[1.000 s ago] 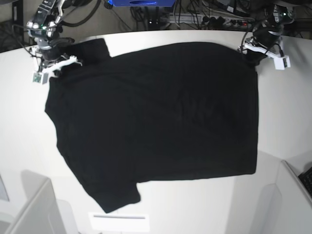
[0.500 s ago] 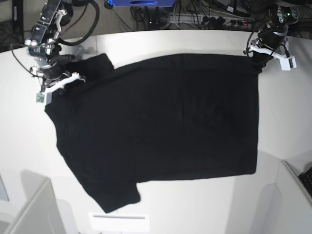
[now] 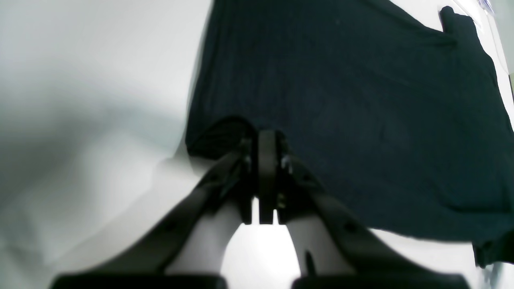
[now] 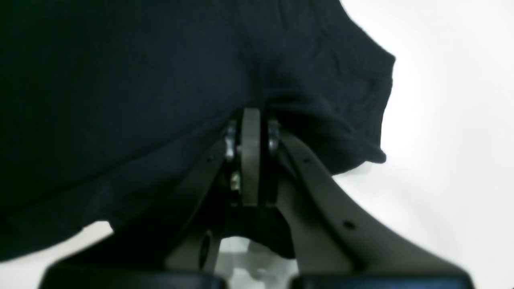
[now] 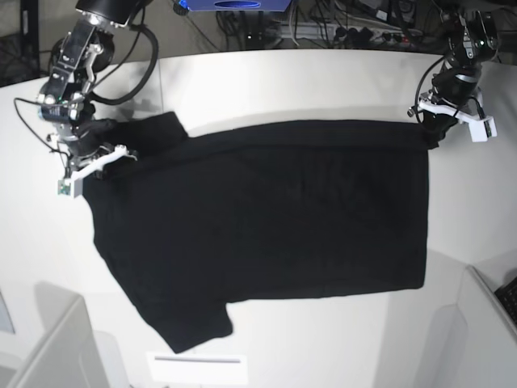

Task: Fold the T-shirt properly
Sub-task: 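Lift both shoulder corners and pull the shirt toward the robot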

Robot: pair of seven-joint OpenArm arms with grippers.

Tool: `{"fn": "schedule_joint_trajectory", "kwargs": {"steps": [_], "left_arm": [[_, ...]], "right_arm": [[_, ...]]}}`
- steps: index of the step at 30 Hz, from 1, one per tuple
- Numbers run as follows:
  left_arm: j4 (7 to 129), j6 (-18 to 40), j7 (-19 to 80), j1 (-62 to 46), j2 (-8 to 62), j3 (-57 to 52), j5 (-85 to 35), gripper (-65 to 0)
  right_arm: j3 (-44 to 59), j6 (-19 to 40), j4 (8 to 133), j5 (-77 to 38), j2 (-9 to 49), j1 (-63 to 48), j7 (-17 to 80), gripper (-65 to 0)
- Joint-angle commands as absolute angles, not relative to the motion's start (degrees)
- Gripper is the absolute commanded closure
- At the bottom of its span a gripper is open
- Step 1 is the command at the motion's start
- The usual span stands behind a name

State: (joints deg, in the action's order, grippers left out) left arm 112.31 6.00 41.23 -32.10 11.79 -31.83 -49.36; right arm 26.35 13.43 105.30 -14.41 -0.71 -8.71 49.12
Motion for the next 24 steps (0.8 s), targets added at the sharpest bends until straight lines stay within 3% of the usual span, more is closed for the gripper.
{"fn": "schedule_joint_trajectory", "kwargs": {"steps": [1, 5, 11, 24], "left_arm": [[113.0, 6.3, 42.2, -31.2, 12.4, -32.1, -49.7, 0.0], [112.5, 5.9, 45.7, -28.3, 12.3, -32.1, -49.7, 0.0], [112.4, 0.1, 45.6, -26.9, 12.5, -32.1, -49.7, 0.0], [109.9, -1.5, 45.6, -24.3, 12.7, -31.7, -48.3, 0.0]], "right_arm": [[26.3, 13.4, 105.1, -14.7, 0.0, -7.2, 47.8, 0.0], [26.3, 13.4, 101.8, -14.7, 0.0, -4.5, 47.8, 0.0], [26.3, 13.4, 97.4, -14.7, 0.0, -0.3, 47.7, 0.0], [26.1, 13.4, 88.0, -14.7, 1.1, 8.7, 47.7, 0.0]]}}
